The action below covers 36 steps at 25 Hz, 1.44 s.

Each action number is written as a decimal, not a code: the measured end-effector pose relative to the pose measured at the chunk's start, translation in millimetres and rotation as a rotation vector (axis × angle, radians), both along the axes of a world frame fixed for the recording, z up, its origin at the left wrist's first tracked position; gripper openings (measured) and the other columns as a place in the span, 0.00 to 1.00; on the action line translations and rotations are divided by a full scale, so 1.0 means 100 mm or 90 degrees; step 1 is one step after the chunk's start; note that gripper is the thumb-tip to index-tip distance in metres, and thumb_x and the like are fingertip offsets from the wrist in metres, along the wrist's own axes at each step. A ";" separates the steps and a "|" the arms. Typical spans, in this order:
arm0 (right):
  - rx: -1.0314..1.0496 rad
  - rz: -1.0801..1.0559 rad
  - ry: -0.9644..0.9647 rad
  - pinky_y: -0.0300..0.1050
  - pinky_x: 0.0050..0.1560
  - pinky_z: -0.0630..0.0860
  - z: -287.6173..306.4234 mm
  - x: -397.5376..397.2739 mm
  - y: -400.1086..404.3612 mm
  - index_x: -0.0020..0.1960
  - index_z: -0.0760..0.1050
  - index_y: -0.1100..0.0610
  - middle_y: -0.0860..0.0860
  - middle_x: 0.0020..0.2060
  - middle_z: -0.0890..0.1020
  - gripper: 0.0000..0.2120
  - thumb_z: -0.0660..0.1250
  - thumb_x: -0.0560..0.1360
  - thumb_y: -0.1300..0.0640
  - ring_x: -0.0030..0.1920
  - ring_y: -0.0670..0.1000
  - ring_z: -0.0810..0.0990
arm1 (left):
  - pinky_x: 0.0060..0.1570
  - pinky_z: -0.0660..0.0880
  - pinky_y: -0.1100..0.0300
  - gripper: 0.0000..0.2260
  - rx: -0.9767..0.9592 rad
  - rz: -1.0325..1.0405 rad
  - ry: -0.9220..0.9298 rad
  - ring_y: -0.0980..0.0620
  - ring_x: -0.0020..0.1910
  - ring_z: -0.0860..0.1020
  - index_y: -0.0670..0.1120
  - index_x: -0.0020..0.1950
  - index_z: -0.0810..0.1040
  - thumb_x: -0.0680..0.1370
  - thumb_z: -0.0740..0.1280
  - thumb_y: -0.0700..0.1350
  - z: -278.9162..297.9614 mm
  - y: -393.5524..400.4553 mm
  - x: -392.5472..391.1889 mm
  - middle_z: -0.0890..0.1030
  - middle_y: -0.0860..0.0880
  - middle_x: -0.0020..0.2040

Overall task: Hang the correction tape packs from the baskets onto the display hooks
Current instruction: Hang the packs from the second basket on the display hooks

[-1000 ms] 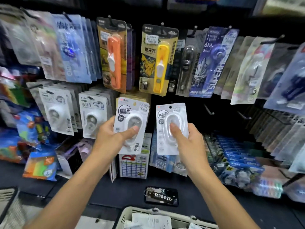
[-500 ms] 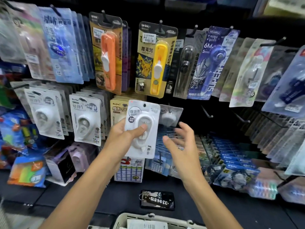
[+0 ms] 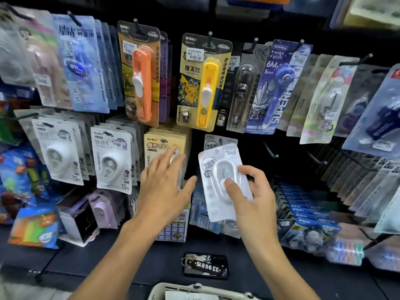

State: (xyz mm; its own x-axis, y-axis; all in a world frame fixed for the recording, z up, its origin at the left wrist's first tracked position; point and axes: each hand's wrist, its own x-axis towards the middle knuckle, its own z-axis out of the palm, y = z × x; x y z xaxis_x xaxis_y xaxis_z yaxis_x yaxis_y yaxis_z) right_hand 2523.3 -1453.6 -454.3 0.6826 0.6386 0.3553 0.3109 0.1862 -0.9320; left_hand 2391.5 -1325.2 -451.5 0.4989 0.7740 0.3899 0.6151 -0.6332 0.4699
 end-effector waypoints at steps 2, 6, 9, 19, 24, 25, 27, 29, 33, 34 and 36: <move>0.003 -0.045 -0.018 0.55 0.54 0.81 -0.02 -0.06 0.02 0.57 0.73 0.34 0.42 0.58 0.81 0.11 0.69 0.78 0.46 0.58 0.49 0.81 | 0.80 0.47 0.47 0.31 -0.019 -0.013 0.046 0.51 0.83 0.47 0.56 0.82 0.55 0.82 0.60 0.61 -0.05 0.00 0.00 0.49 0.54 0.84; 0.009 -0.069 0.017 0.47 0.50 0.78 0.02 -0.09 0.03 0.56 0.72 0.33 0.41 0.59 0.80 0.10 0.68 0.79 0.46 0.50 0.44 0.81 | 0.80 0.44 0.47 0.34 -0.003 -0.013 0.067 0.53 0.83 0.43 0.56 0.83 0.52 0.81 0.63 0.58 -0.11 0.05 -0.05 0.46 0.53 0.85; 0.000 -0.056 0.001 0.47 0.49 0.79 -0.01 -0.11 -0.01 0.58 0.72 0.34 0.38 0.61 0.79 0.11 0.68 0.79 0.46 0.48 0.43 0.81 | 0.80 0.45 0.47 0.34 0.012 -0.028 0.104 0.53 0.82 0.38 0.55 0.83 0.50 0.82 0.63 0.57 -0.16 0.08 -0.08 0.42 0.52 0.84; -0.243 0.064 0.082 0.46 0.49 0.80 -0.58 -0.05 0.00 0.67 0.69 0.38 0.39 0.62 0.75 0.26 0.67 0.78 0.64 0.53 0.41 0.79 | 0.77 0.59 0.44 0.28 0.012 -0.012 0.073 0.44 0.80 0.56 0.51 0.79 0.62 0.79 0.66 0.49 -0.53 -0.17 -0.17 0.57 0.46 0.82; -0.720 0.129 -0.159 0.48 0.58 0.78 -1.97 -0.29 -0.67 0.65 0.76 0.51 0.51 0.59 0.83 0.15 0.69 0.79 0.56 0.58 0.55 0.81 | 0.62 0.75 0.48 0.17 -0.327 -0.053 0.386 0.40 0.63 0.77 0.47 0.67 0.76 0.79 0.66 0.49 -1.44 -0.54 -0.31 0.79 0.43 0.65; -0.787 0.154 -0.200 0.46 0.57 0.77 -2.18 -0.34 -0.79 0.65 0.76 0.52 0.51 0.59 0.83 0.15 0.68 0.78 0.54 0.59 0.55 0.81 | 0.63 0.74 0.49 0.16 -0.362 -0.058 0.465 0.40 0.64 0.77 0.47 0.66 0.76 0.79 0.66 0.49 -1.69 -0.64 -0.39 0.79 0.44 0.66; -0.806 0.196 -0.280 0.45 0.57 0.75 -2.49 -0.42 -0.96 0.62 0.77 0.52 0.51 0.57 0.84 0.14 0.66 0.78 0.50 0.59 0.55 0.80 | 0.58 0.74 0.53 0.17 -0.409 -0.027 0.530 0.42 0.64 0.78 0.45 0.66 0.77 0.80 0.65 0.51 -2.13 -0.86 -0.56 0.80 0.44 0.66; -0.779 0.249 -0.387 0.47 0.65 0.70 -2.64 -0.49 -1.02 0.62 0.78 0.50 0.49 0.58 0.83 0.14 0.64 0.78 0.48 0.62 0.53 0.78 | 0.57 0.74 0.55 0.23 -0.483 0.011 0.509 0.43 0.63 0.79 0.44 0.67 0.76 0.80 0.63 0.59 -2.45 -1.01 -0.69 0.80 0.44 0.65; -0.783 0.283 -0.648 0.55 0.67 0.58 -2.66 -0.60 -0.99 0.64 0.78 0.50 0.52 0.60 0.80 0.16 0.59 0.80 0.49 0.67 0.56 0.68 | 0.69 0.70 0.54 0.37 -0.665 0.034 0.365 0.44 0.71 0.73 0.44 0.75 0.70 0.75 0.68 0.67 -2.62 -0.97 -0.76 0.73 0.46 0.74; -0.785 0.253 -0.662 0.57 0.66 0.59 -2.64 -0.62 -0.96 0.63 0.79 0.50 0.52 0.61 0.78 0.16 0.58 0.81 0.50 0.66 0.57 0.67 | 0.70 0.70 0.52 0.36 -0.705 0.044 0.327 0.43 0.71 0.73 0.45 0.75 0.69 0.76 0.66 0.68 -2.61 -0.94 -0.74 0.71 0.46 0.74; -0.780 0.199 -0.640 0.57 0.63 0.62 -2.60 -0.69 -0.93 0.60 0.81 0.51 0.52 0.58 0.77 0.16 0.57 0.82 0.49 0.62 0.58 0.70 | 0.68 0.74 0.46 0.23 -0.786 0.056 0.252 0.44 0.63 0.77 0.49 0.69 0.71 0.83 0.57 0.63 -2.60 -0.94 -0.67 0.75 0.44 0.69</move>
State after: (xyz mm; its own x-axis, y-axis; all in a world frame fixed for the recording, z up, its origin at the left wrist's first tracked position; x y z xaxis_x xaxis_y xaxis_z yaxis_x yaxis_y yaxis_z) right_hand 2454.2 -1546.1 -714.8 0.2960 0.9231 -0.2455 0.9511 -0.3086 -0.0138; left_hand 2324.8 -1418.8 -711.0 0.3452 0.5488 -0.7613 0.8625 0.1342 0.4879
